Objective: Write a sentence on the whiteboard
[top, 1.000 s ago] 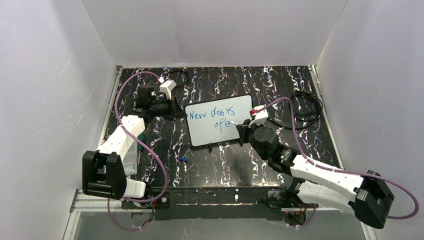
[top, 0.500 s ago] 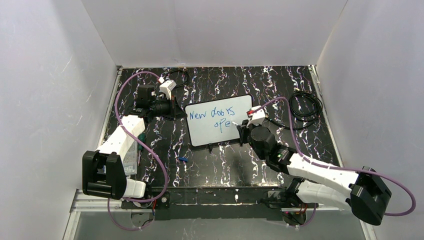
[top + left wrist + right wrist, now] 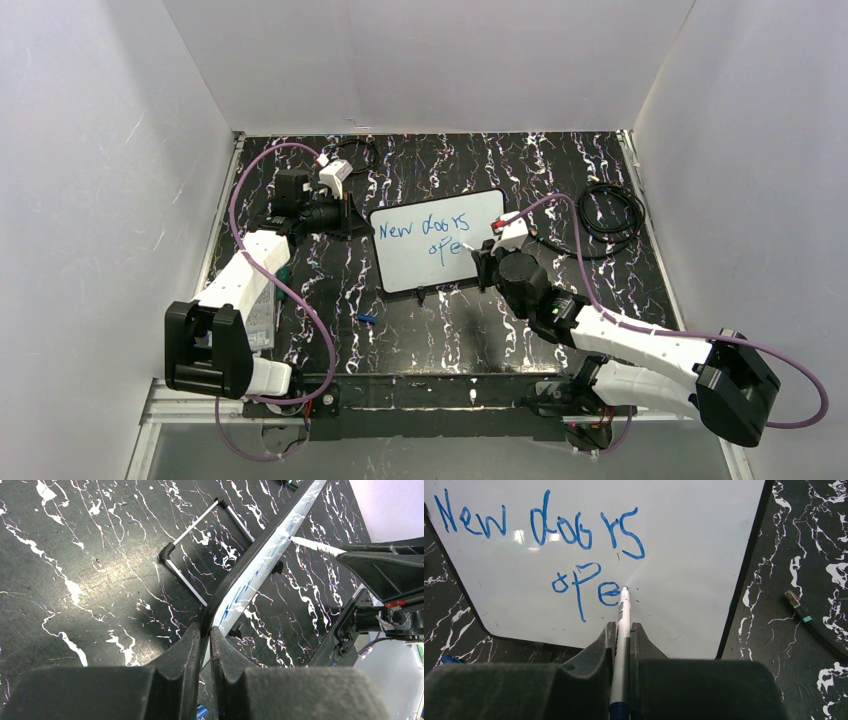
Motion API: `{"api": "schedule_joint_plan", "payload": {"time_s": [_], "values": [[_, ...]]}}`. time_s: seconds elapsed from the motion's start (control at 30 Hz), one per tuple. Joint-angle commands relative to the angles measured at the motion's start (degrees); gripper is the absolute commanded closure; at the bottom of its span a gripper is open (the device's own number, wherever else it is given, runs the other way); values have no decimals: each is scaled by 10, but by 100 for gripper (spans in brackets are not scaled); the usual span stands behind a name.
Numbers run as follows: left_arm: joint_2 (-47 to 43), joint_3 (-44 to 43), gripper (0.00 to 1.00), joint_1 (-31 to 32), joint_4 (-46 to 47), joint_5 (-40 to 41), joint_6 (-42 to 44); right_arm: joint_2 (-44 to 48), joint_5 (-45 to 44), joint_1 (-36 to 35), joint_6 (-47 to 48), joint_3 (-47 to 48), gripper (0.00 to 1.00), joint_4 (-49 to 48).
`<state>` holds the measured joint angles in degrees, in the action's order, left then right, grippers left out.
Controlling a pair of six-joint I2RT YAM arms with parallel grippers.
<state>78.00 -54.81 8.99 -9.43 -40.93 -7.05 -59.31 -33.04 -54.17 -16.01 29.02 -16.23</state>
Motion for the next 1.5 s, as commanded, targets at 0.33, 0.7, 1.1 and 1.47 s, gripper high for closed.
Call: {"api": "schedule_joint_plan", "payload": {"time_s": [0.33, 0.7, 1.1, 1.47], "values": [[-24, -1, 100, 6, -1, -17, 3, 19, 3, 1, -43, -22, 99, 12], [-25, -1, 100, 6, -1, -17, 3, 21, -8, 1, -35, -12, 99, -26], [-26, -2, 100, 6, -1, -18, 3, 26, -43, 1, -27, -9, 99, -43], [-27, -1, 100, 6, -1, -18, 2, 34, -50, 1, -29, -13, 99, -3]]}}
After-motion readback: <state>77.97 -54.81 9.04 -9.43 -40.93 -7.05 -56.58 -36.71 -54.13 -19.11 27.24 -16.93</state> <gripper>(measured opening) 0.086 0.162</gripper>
